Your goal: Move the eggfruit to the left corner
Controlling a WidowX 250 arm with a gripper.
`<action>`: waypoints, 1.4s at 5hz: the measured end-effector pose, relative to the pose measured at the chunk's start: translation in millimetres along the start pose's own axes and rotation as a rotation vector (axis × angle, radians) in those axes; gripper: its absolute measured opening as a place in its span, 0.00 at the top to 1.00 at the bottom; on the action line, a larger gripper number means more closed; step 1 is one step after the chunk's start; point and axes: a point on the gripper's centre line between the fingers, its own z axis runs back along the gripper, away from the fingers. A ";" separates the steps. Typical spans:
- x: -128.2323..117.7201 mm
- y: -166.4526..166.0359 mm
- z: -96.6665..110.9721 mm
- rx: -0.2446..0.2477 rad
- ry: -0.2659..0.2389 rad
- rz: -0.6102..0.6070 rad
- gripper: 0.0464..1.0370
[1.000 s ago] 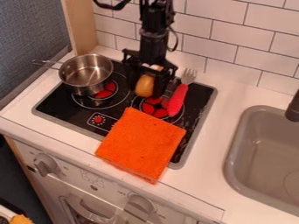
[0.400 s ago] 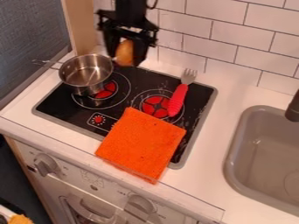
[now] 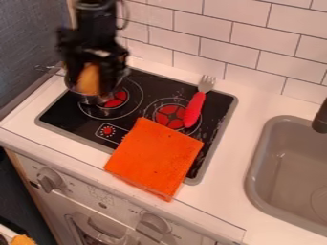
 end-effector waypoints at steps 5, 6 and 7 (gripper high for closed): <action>-36.1 45.2 -65.7 0.030 0.133 0.250 0.31; -28.7 51.8 -68.2 0.062 0.128 0.252 0.31; -28.5 64.6 -69.7 0.058 0.108 0.305 0.31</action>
